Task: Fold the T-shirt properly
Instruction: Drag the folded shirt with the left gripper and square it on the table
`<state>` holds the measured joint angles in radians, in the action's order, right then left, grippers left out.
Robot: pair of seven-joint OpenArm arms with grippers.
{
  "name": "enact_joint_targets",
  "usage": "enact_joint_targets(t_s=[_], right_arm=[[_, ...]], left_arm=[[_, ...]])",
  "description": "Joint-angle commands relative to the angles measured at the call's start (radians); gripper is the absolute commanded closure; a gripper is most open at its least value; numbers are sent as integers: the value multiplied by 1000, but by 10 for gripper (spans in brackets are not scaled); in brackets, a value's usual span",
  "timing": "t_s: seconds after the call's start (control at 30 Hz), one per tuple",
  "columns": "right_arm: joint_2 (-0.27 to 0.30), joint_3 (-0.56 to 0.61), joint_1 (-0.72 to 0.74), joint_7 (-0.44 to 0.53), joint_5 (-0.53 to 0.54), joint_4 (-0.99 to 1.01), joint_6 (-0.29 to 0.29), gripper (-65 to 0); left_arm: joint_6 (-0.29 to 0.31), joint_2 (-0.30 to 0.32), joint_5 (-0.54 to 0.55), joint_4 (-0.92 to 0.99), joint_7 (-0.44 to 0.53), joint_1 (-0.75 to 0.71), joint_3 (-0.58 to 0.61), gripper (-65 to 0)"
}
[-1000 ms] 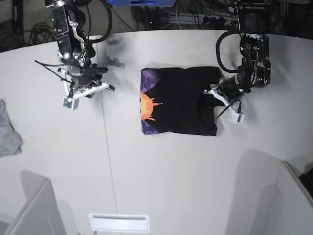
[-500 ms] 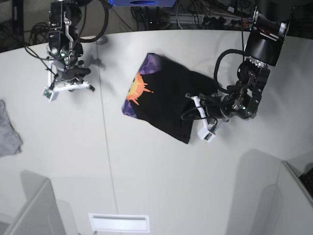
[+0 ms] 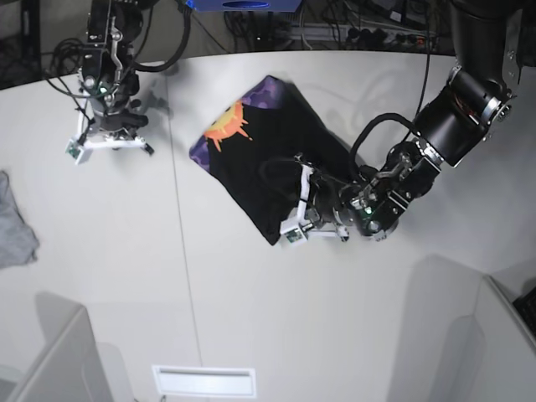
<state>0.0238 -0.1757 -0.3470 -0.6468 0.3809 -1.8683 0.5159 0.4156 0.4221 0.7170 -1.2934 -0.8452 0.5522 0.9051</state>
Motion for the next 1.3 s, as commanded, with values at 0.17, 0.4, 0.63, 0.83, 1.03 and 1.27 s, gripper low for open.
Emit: enact_joint_targets(t_s=[0.17,0.4,0.63,0.83,1.03,1.27], right_arm=[[-6,-23,6,20,-10,-20,-3,0],[-6,-23,6,20,-10,-18,-3,0],[-6,-23,7,20,-10,-15,-1,0],[-5,-23,7,20,-10,-14,-1,0],[-3,-23,9,20,-10,-14,-1,0],[-3,-23,9,20,-10,-14,-1,0]], left_arm=[[202,-47,-230,-13,48,32,18,0],[283,-116,-460,-5,169,-2,18,0],[283,-190,-535,-4,178,-1,26,0],[283,-240,-552,80,177,6,19,0],[283,-245,-552,108,180,-1,24,0],[283,-248,-558,107,177,6,22,0]])
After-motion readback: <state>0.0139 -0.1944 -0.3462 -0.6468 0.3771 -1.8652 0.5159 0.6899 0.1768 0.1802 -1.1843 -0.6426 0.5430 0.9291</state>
